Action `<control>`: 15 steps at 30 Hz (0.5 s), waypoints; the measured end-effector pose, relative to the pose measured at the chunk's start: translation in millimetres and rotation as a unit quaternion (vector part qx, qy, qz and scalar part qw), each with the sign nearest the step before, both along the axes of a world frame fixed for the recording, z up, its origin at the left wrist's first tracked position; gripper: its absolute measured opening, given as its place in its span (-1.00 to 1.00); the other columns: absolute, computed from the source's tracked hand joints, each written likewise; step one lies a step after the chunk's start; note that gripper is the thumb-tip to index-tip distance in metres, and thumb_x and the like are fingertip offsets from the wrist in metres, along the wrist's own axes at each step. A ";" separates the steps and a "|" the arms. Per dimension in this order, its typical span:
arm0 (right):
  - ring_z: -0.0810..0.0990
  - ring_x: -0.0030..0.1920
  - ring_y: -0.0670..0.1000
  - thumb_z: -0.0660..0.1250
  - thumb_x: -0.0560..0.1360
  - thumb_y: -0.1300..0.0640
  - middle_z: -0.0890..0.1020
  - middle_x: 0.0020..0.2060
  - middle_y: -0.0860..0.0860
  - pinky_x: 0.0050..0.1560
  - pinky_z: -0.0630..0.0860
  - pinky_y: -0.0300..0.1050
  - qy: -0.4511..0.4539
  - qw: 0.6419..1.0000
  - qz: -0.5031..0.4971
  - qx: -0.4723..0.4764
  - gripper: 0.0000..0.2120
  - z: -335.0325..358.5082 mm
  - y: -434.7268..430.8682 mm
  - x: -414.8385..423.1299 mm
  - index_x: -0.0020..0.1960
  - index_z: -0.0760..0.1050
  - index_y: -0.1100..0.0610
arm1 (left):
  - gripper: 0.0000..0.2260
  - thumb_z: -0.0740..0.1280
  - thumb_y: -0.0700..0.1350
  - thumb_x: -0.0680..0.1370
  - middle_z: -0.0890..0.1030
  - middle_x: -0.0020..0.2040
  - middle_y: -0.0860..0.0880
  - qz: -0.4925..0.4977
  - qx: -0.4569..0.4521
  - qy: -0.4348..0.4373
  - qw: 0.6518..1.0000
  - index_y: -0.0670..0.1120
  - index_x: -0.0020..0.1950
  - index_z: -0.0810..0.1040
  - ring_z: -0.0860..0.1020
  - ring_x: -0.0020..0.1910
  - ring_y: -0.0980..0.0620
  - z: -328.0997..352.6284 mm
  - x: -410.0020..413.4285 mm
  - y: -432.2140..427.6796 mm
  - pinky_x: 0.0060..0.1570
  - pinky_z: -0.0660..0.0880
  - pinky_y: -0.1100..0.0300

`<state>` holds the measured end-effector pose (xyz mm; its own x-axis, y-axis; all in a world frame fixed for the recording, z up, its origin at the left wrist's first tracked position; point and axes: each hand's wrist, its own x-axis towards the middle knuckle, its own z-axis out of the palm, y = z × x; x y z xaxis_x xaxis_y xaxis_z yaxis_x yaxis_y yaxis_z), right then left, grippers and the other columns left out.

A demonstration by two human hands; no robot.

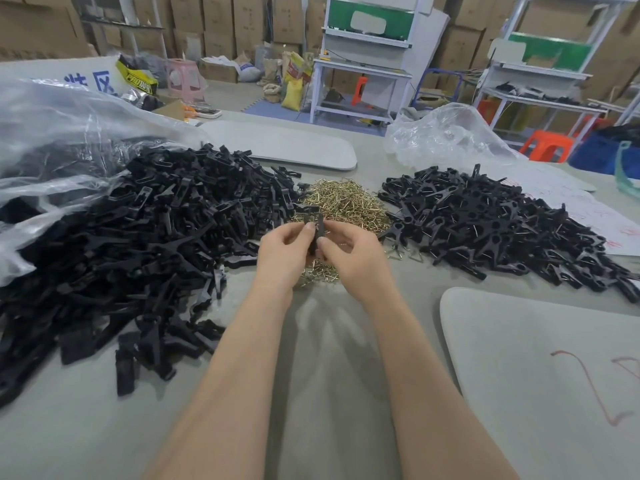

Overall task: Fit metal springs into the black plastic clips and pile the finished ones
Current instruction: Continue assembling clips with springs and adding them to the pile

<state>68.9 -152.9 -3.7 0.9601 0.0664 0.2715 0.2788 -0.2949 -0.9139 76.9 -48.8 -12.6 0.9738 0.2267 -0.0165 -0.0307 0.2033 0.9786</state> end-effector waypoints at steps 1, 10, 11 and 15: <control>0.61 -0.17 -0.07 0.29 0.50 0.32 0.65 -0.24 -0.07 0.04 0.56 0.01 -0.005 1.000 0.008 0.002 -0.76 0.7 -0.6 -0.2 0.00 0.60 0.02 | -0.87 0.29 -0.18 0.59 0.58 -0.27 -0.01 0.003 -0.005 0.003 1.000 -0.19 0.03 0.60 0.55 -0.23 0.05 0.3 0.6 0.3 -0.03 0.58 0.16; 0.46 -0.32 -0.18 0.32 0.53 0.18 0.53 -0.27 -0.07 -0.24 0.40 -0.40 -0.068 0.988 -0.138 -0.018 -0.79 -2.2 -12.6 2.5 0.13 0.57 -0.02 | -0.93 0.31 -0.26 0.56 0.57 -0.20 -0.04 -0.020 -0.069 0.025 0.997 -0.11 -0.06 0.54 0.54 -0.20 0.07 2.1 0.8 -2.2 -0.03 0.54 0.19; 0.49 -0.34 -0.16 0.29 0.53 0.23 0.58 -0.28 -0.04 -0.24 0.46 -0.32 -0.042 0.991 -0.122 0.021 -0.78 -1.2 -12.2 2.7 0.12 0.57 0.00 | -0.93 0.31 -0.27 0.56 0.57 -0.20 -0.04 -0.021 -0.071 0.024 0.997 -0.12 -0.03 0.54 0.53 -0.20 0.08 2.3 0.8 -2.9 -0.04 0.54 0.20; 0.60 -0.28 -0.12 0.07 0.56 0.39 0.63 -0.16 0.07 -0.23 0.55 -0.30 0.054 0.977 -0.060 0.197 -0.63 5.3 -8.0 3.7 0.03 0.57 0.06 | -0.89 0.30 -0.27 0.57 0.58 -0.21 -0.02 -0.021 -0.049 0.015 0.998 -0.08 -0.07 0.55 0.54 -0.23 0.11 2.5 0.7 -3.5 -0.08 0.54 0.23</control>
